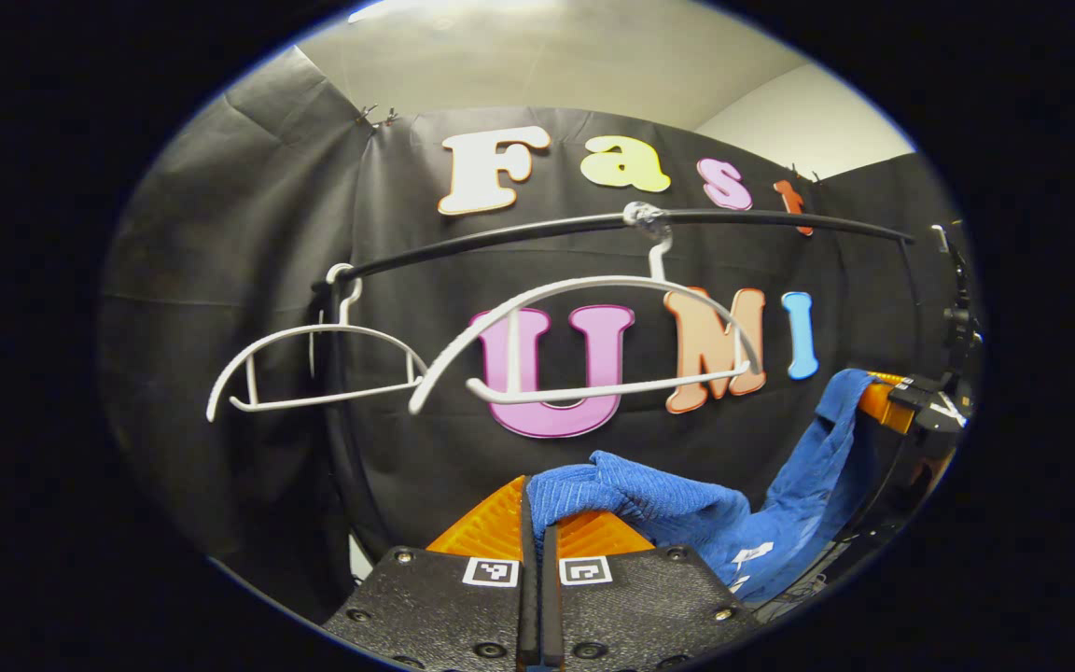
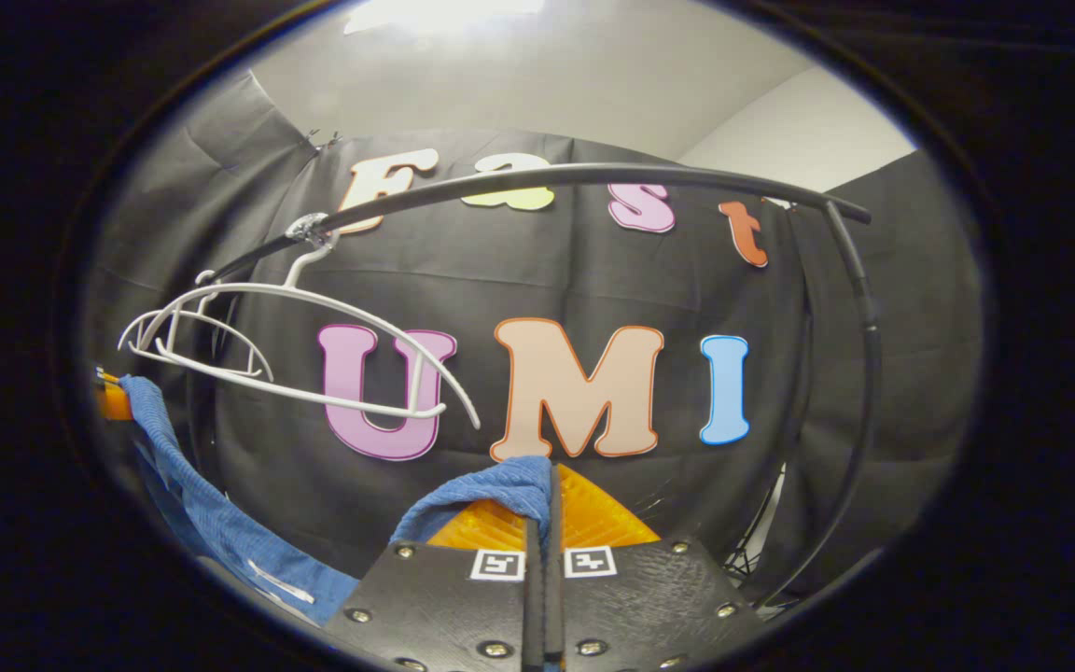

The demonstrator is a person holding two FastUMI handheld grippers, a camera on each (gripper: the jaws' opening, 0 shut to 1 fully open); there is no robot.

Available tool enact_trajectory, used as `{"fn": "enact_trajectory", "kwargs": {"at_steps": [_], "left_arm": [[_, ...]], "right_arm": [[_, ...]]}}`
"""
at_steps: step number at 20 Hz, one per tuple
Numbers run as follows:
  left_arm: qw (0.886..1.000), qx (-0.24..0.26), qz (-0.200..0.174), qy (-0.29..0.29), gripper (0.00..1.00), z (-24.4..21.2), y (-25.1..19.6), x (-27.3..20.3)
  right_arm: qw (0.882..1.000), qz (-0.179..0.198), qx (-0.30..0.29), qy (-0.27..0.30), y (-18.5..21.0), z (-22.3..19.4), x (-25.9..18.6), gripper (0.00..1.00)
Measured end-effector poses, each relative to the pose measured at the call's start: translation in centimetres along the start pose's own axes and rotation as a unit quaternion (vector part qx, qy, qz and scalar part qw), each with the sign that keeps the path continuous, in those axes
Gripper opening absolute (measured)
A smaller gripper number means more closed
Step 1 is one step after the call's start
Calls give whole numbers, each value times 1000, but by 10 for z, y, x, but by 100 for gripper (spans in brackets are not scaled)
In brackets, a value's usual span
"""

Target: Grasp the clothes on the hanger with both hands and then place them into the laundry hamper below.

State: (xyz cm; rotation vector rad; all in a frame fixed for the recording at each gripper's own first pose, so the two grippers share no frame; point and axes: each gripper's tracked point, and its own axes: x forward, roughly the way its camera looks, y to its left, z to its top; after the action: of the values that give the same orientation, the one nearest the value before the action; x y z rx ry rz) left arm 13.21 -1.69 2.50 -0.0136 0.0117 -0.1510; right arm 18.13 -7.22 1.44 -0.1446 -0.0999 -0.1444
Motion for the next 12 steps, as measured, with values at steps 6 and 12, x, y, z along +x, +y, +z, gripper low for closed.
{"fn": "enact_trajectory", "kwargs": {"at_steps": [6, 12], "left_arm": [[998, -7, -55, -1, 2, 2, -68, 3], [995, -8, -97, -14, 2, 12, -127, 4]], "right_arm": [[999, 34, 8, 16, 15, 2, -20, 1], [996, 85, 22, 34, 50, 9, -37, 1]]}}
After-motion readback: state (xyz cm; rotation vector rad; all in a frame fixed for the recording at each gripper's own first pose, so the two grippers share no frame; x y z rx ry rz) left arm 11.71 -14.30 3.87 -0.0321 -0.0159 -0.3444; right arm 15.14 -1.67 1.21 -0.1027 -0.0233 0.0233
